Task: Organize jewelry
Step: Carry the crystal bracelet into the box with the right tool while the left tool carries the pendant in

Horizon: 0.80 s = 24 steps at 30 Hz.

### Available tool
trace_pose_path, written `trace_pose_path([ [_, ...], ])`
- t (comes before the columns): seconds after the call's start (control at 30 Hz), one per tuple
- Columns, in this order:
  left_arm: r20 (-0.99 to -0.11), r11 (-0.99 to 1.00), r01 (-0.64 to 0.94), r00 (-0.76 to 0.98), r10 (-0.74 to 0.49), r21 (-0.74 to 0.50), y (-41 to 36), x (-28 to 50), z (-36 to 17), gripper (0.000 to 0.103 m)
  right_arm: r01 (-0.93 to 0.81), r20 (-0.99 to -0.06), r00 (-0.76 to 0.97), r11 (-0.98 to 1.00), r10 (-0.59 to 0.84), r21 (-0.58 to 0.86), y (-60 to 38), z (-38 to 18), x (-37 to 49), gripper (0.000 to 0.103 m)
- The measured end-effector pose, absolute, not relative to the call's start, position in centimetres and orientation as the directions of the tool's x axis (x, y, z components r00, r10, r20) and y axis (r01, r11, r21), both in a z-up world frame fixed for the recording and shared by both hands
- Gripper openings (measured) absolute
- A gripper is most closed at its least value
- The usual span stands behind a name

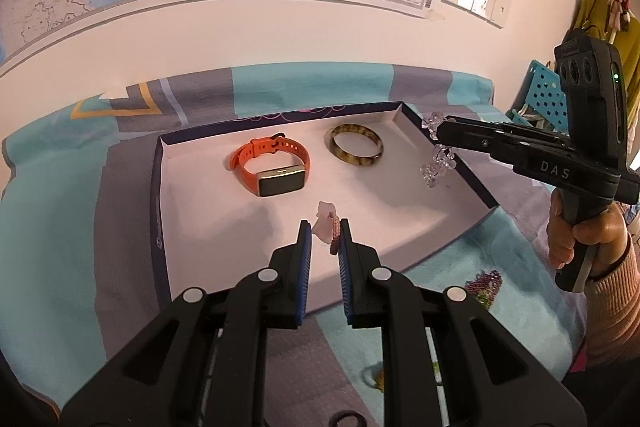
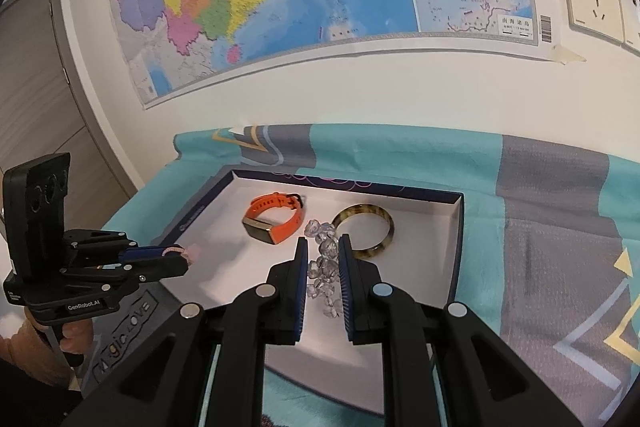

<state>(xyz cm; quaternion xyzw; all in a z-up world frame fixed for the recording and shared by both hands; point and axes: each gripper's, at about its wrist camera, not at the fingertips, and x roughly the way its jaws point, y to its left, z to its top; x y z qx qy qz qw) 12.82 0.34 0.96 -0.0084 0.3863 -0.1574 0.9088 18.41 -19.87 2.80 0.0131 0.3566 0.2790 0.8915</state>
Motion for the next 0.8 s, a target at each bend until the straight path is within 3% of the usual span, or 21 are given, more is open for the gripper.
trace_pose_path([
  [0.8,-0.75,0.957,0.266,0.608,-0.259,-0.115,0.1,16.5,-1.0,0.014,-0.475,-0.67,0.605,0.87,0.431,0.132,-18.3,1.2,21.6,0.013],
])
